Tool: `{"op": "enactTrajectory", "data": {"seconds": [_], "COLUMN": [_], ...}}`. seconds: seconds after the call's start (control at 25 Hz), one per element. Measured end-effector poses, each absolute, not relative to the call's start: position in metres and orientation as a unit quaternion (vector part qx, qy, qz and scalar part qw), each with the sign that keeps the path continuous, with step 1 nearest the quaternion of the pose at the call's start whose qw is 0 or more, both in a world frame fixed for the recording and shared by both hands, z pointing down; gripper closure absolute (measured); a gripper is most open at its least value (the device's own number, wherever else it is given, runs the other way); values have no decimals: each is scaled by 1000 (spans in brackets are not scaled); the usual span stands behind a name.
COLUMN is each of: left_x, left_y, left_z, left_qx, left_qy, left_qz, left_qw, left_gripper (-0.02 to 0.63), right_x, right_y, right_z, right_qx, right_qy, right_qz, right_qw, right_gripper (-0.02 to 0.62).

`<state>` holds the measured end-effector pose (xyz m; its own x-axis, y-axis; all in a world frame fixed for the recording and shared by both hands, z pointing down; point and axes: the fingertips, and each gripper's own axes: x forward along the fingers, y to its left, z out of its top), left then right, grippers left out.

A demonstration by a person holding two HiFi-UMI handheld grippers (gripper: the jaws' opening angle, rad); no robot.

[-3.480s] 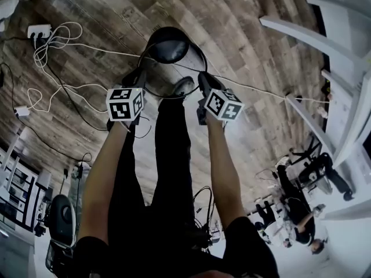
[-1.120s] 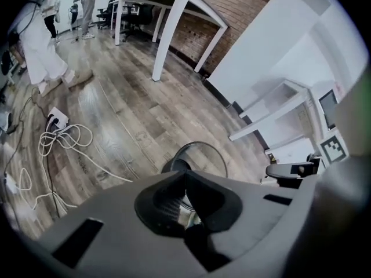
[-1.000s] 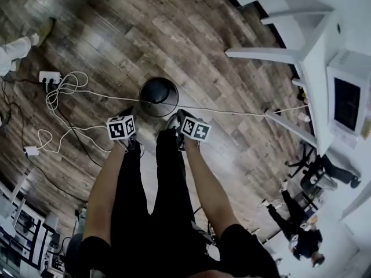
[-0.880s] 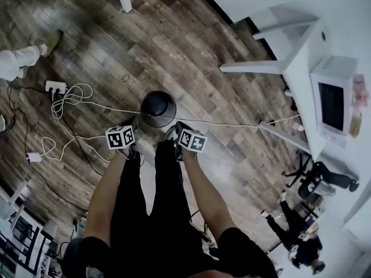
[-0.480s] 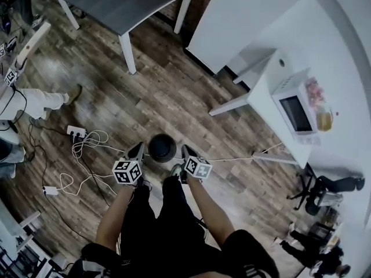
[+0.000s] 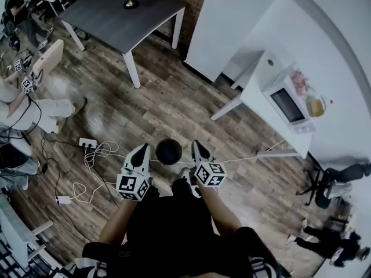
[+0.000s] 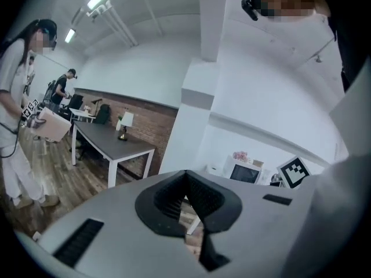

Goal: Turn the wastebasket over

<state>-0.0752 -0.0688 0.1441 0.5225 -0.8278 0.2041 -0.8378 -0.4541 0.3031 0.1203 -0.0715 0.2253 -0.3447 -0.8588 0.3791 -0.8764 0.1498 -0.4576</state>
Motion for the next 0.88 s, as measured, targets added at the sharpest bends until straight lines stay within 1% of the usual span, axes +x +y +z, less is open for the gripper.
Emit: {"op": "enactTrajectory", "data": {"seconds": [0.2,0.32,0.52,0.88], "left_x": [-67,-56,-33,-10], "left_y": [-37,-29,-36,-35], "left_z": [110,103,104,104], "left_qx": [858,859,867,870], "left_qy": [-493,-497,-484,-479], "left_qz": [0,0,6,13], "left_qw": [145,121,117,112], "left_gripper": [572,572,572,572], "right_x": [108,98,97,113], "right_y": [-35,-19,-9,-4], "right_z": [182,175,174,169], "right_qx": [556,538,533,535], "right_qy": [-787,-802,-808,-809], "right_qz": [266,258,248,243], "right_qw": [10,12,27,23], "right_gripper": [563,563,563,563]}}
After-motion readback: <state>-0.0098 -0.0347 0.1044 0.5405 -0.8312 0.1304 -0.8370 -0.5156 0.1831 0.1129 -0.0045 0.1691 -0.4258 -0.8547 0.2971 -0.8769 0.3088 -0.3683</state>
